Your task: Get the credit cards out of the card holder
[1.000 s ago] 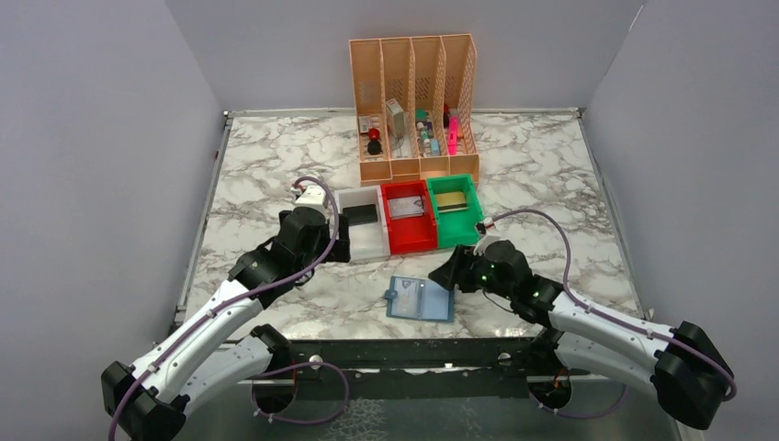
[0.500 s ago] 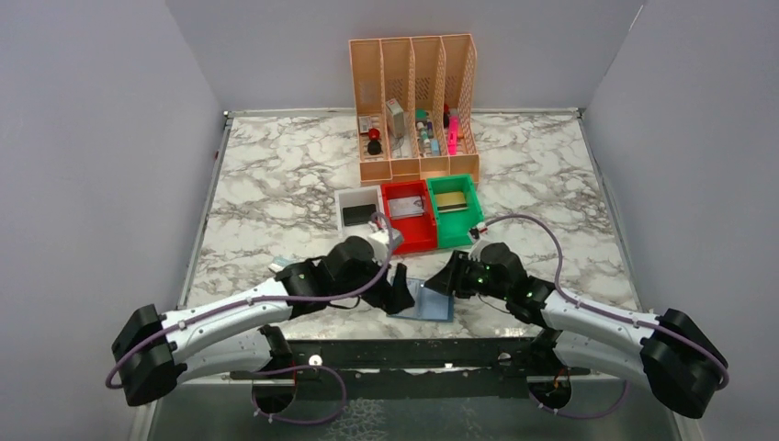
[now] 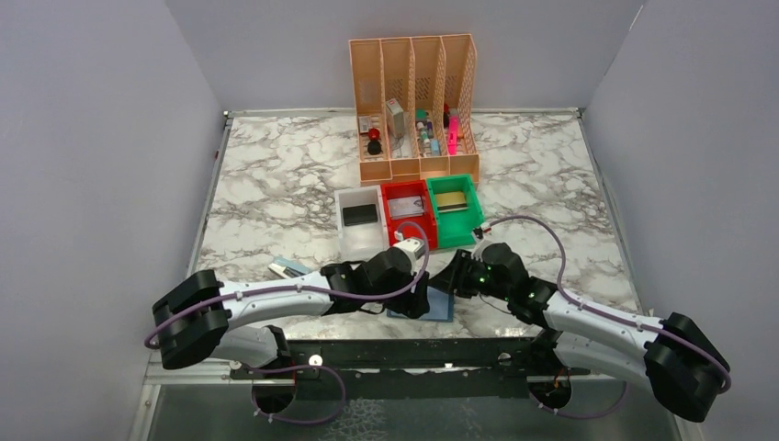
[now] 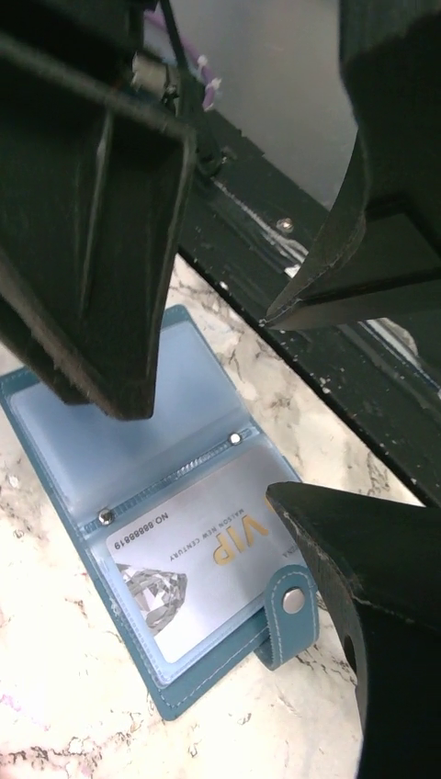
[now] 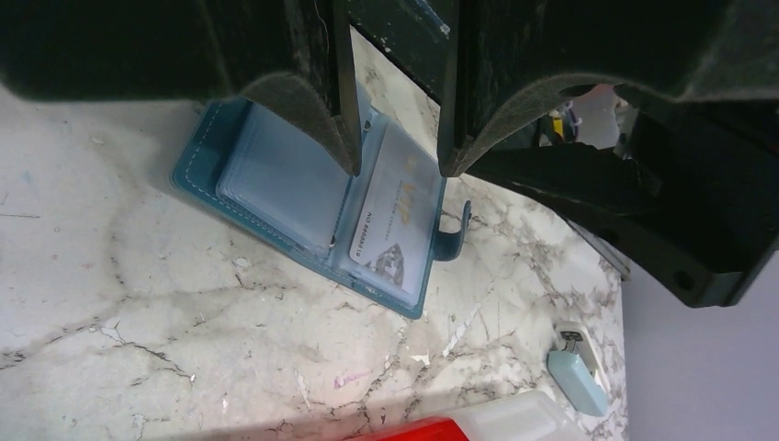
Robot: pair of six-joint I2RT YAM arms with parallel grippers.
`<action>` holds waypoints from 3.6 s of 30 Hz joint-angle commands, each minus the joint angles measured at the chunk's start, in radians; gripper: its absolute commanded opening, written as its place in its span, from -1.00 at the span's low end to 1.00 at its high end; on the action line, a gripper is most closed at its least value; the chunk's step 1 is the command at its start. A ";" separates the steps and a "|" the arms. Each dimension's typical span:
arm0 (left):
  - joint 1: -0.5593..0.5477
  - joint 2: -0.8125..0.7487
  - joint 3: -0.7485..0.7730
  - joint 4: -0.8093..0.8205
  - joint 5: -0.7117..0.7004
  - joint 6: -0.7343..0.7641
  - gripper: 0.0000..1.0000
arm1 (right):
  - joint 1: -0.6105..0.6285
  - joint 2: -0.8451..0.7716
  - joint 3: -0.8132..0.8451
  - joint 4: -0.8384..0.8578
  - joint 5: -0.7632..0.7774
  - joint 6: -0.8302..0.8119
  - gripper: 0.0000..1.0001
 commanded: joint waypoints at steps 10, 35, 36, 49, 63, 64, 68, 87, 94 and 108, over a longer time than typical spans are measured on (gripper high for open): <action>-0.014 0.110 0.016 0.043 -0.226 -0.080 0.17 | -0.002 -0.014 -0.005 -0.028 0.007 0.010 -0.19; -0.015 0.103 -0.015 -0.044 -0.340 -0.079 -0.08 | 0.007 0.172 0.069 0.074 -0.127 -0.021 -0.29; -0.014 0.107 -0.015 -0.042 -0.339 -0.078 -0.10 | 0.009 0.180 0.072 0.072 -0.129 -0.020 -0.29; -0.014 0.129 -0.035 -0.042 -0.343 -0.079 -0.14 | 0.048 0.292 0.095 0.121 -0.132 0.000 -0.35; -0.014 0.145 -0.023 -0.039 -0.300 -0.038 -0.36 | 0.058 0.429 0.114 0.133 -0.103 0.029 -0.45; -0.015 0.145 -0.021 -0.040 -0.297 -0.036 -0.37 | 0.058 0.435 0.111 0.141 -0.105 0.031 -0.45; -0.014 0.149 -0.015 -0.041 -0.280 -0.024 -0.46 | 0.060 0.450 0.103 0.177 -0.113 0.042 -0.52; -0.015 0.171 -0.012 -0.066 -0.297 -0.030 -0.64 | 0.060 0.345 0.081 0.131 -0.075 0.042 -0.98; -0.015 0.175 -0.010 -0.076 -0.307 -0.035 -0.67 | 0.059 0.311 0.096 0.030 -0.022 0.016 -0.98; -0.015 0.154 -0.002 -0.092 -0.308 -0.024 -0.68 | 0.059 0.318 0.080 0.082 -0.058 0.031 -0.76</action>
